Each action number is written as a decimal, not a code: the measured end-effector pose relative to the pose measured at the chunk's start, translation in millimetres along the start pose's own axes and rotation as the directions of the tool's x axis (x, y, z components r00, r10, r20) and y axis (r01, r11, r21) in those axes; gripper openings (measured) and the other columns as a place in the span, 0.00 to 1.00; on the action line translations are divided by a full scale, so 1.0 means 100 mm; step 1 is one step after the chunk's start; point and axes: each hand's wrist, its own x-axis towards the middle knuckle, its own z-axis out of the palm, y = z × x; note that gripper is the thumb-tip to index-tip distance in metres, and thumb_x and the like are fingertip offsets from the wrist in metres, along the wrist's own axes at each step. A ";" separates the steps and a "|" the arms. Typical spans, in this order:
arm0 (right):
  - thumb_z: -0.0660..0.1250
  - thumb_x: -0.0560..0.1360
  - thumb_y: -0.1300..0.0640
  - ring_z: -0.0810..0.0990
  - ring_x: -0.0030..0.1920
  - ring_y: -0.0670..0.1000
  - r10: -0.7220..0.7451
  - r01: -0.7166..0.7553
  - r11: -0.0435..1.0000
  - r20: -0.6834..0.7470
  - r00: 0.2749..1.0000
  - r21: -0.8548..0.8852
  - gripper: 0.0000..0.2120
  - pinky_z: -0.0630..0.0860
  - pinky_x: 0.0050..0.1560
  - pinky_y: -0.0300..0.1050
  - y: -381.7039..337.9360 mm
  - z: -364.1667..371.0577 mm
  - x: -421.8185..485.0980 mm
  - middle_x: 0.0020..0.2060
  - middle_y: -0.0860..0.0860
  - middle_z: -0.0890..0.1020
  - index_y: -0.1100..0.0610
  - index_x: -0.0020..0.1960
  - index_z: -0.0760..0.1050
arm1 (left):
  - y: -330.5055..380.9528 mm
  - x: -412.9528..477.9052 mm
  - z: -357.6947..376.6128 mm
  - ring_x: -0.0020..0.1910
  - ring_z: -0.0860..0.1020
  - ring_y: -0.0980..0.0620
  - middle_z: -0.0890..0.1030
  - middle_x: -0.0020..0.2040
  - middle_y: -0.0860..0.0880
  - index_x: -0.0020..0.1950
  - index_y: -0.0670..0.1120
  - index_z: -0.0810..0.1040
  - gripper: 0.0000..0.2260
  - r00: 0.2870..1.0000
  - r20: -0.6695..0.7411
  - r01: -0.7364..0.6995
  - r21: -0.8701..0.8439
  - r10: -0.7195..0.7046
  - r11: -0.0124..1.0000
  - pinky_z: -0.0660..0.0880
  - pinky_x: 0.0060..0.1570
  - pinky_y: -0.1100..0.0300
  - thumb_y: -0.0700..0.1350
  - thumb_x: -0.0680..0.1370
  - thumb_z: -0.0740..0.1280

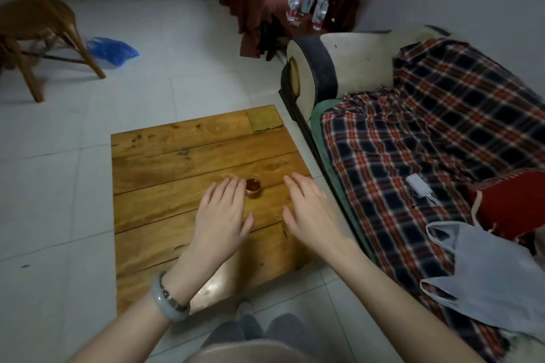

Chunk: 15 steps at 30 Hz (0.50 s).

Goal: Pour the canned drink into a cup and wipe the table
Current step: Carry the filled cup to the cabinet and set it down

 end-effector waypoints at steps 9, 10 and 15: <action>0.62 0.77 0.53 0.59 0.73 0.52 0.016 -0.043 0.991 0.199 0.980 0.130 0.27 0.59 0.70 0.47 0.41 0.46 0.68 0.74 0.54 0.61 0.55 0.74 0.58 | -0.36 0.42 0.47 0.69 0.67 0.45 0.69 0.70 0.44 0.72 0.43 0.64 0.29 0.968 0.164 0.232 -0.283 -0.191 0.931 0.64 0.66 0.51 0.54 0.75 0.67; 0.60 0.78 0.51 0.56 0.74 0.50 0.024 -0.060 0.987 0.233 0.972 0.149 0.28 0.57 0.71 0.47 0.47 0.53 0.75 0.75 0.52 0.58 0.53 0.75 0.55 | -0.39 0.47 0.53 0.69 0.67 0.46 0.68 0.71 0.44 0.72 0.43 0.64 0.29 0.965 0.166 0.248 -0.305 -0.205 0.920 0.63 0.67 0.51 0.54 0.75 0.67; 0.64 0.76 0.54 0.61 0.72 0.51 0.016 -0.100 0.961 0.307 0.952 0.260 0.27 0.59 0.68 0.45 0.80 0.93 1.11 0.73 0.52 0.62 0.54 0.73 0.61 | -0.46 0.70 0.94 0.70 0.64 0.50 0.66 0.72 0.47 0.73 0.46 0.60 0.29 0.916 0.241 0.392 -0.373 -0.320 0.841 0.61 0.69 0.56 0.54 0.76 0.65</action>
